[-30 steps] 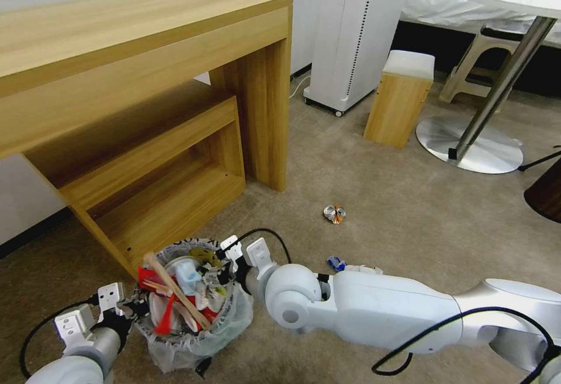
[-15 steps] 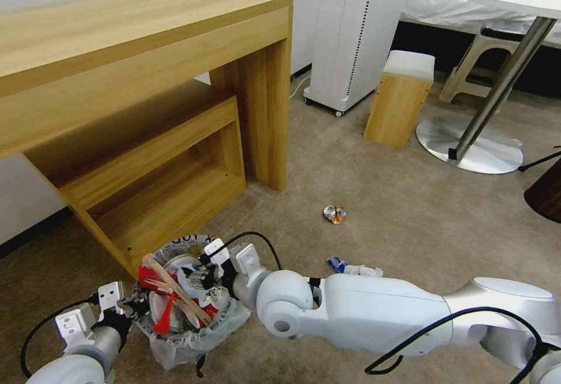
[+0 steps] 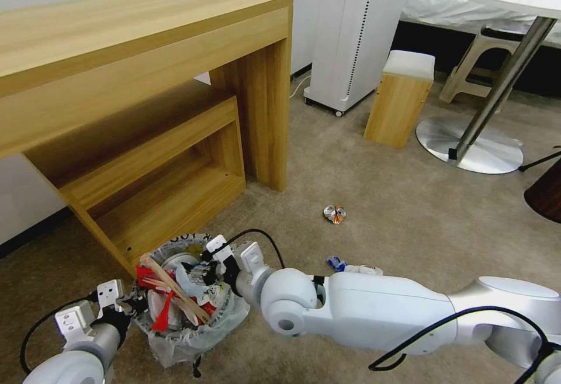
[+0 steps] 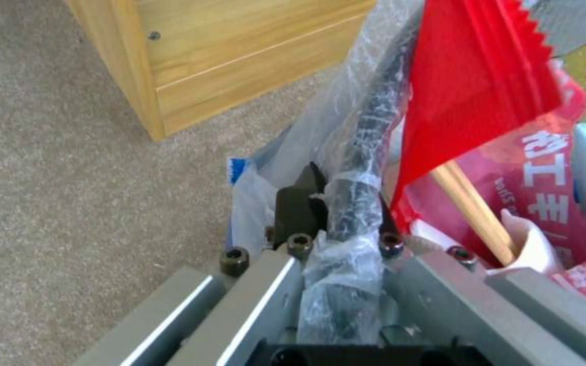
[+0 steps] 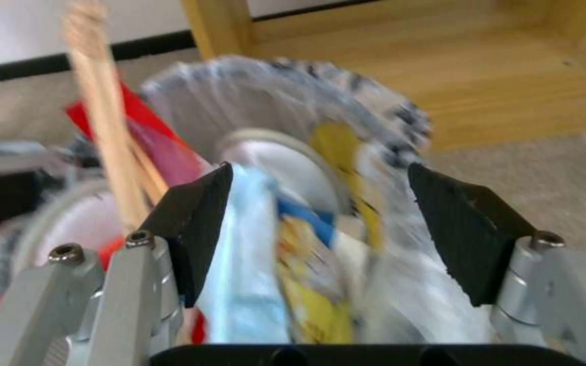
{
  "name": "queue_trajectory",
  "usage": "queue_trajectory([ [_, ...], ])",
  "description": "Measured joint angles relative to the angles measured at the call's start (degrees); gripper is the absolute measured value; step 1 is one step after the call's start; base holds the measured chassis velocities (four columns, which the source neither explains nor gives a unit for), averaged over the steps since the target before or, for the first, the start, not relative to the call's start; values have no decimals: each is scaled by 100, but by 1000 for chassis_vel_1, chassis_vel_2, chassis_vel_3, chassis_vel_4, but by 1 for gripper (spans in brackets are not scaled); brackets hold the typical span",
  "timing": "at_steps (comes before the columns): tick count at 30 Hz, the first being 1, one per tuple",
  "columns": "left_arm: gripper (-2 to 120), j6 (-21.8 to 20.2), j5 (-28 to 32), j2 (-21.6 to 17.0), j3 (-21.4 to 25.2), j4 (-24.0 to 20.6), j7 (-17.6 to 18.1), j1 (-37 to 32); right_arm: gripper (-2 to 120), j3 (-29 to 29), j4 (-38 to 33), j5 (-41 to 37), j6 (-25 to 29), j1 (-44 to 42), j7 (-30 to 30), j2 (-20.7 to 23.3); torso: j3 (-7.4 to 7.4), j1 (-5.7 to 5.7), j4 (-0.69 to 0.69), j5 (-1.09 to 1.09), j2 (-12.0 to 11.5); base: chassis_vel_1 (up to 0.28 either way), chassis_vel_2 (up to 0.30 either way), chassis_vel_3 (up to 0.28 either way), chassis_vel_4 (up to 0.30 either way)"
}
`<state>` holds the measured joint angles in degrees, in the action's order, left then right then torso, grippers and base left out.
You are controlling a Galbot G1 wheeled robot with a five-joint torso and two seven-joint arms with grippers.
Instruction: Pick up the trash bin and place the garbage on the floor into it.
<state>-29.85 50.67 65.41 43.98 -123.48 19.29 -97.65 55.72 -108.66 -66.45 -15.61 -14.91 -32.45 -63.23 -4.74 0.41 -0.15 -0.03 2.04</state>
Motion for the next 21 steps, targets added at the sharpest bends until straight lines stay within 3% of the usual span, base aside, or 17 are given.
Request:
queue_trajectory([
  [9,0,-19,-4,20,-21,45,13,9,69,-357,-74,350,340,-252,204,279,0,0,1,1,0,0,0,0,0],
  [21,0,-50,12,-38,-7,-3,11,-32,81,-1741,-581,813,756,-1015,488,1038,0,0,1,1,0,0,0,0,0],
])
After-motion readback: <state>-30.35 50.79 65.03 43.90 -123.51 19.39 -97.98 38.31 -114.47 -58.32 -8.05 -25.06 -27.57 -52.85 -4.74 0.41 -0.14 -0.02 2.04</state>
